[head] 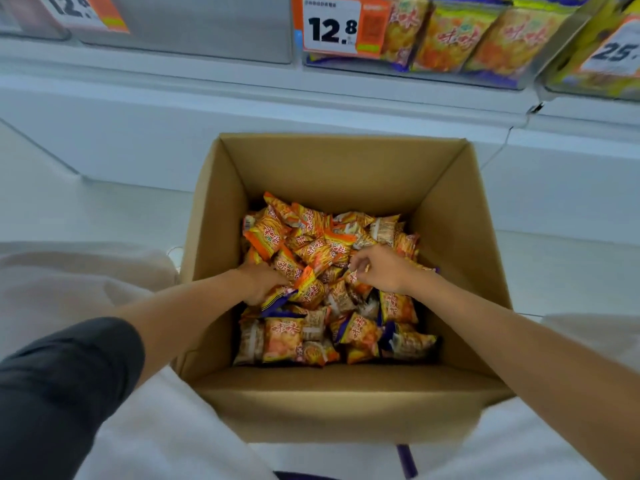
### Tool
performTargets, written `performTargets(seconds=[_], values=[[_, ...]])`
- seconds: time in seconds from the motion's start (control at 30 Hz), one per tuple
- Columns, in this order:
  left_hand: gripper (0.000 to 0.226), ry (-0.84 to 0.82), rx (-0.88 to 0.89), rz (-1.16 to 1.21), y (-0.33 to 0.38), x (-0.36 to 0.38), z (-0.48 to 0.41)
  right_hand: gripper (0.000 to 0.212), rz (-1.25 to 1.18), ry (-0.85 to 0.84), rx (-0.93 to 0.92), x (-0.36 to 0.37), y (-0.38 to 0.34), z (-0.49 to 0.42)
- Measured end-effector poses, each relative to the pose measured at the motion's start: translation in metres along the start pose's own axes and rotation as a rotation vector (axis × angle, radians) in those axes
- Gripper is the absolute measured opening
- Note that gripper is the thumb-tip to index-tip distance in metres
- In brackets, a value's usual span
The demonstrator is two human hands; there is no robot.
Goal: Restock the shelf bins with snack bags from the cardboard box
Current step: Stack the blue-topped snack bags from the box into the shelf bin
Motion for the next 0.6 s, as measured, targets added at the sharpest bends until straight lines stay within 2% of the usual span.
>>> performTargets(seconds=[0.07, 0.1, 0.17, 0.2, 0.23, 0.3, 0.37, 0.43, 0.47, 0.53, 0.6], values=[[0.061, 0.101, 0.038, 0.024, 0.007, -0.009, 0.003, 0.012, -0.003, 0.016, -0.003, -0.003, -0.001, 0.004], [0.06, 0.19, 0.027, 0.182, 0.009, -0.018, 0.003, 0.013, -0.015, 0.034, -0.003, -0.007, -0.003, 0.007], [0.071, 0.362, -0.049, 0.749, 0.013, -0.042, 0.009, 0.023, -0.089, 0.07, -0.007, -0.016, -0.007, 0.011], [0.083, 0.405, -0.082, 1.076, 0.017, -0.053, 0.012, 0.036, -0.156, 0.068, -0.016, -0.021, -0.012, 0.014], [0.095, 0.401, -0.096, 1.357, 0.023, -0.063, 0.015, 0.052, -0.236, 0.053, -0.032, -0.026, -0.018, 0.018], [0.095, 0.295, -0.084, 1.767, 0.044, -0.077, 0.023, 0.075, -0.373, 0.062, -0.055, -0.033, -0.031, 0.024], [0.075, 0.132, -0.089, 2.012, 0.059, -0.085, 0.032, 0.068, -0.46, 0.192, -0.063, -0.04, -0.037, 0.028], [0.065, -0.037, -0.102, 2.08, 0.069, -0.089, 0.041, 0.045, -0.545, 0.316, -0.034, -0.049, -0.037, 0.032], [0.067, -0.07, -0.119, 2.036, 0.072, -0.09, 0.044, 0.037, -0.574, 0.331, -0.013, -0.052, -0.035, 0.034], [0.066, 0.005, -0.135, 1.783, 0.072, -0.09, 0.042, 0.029, -0.609, 0.274, 0.016, -0.057, -0.029, 0.036], [0.062, 0.222, -0.045, 1.532, 0.072, -0.095, 0.043, 0.026, -0.611, 0.202, 0.02, -0.06, -0.024, 0.037]])
Point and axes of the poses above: each hand's wrist, its own z-axis away from the middle knuckle, its own x-axis out of the palm, y = z × x, the point moved 4 cm from there along -z, towards the middle knuckle, and after that the axes turned 8 degrees about z, right-handed, at the moved point
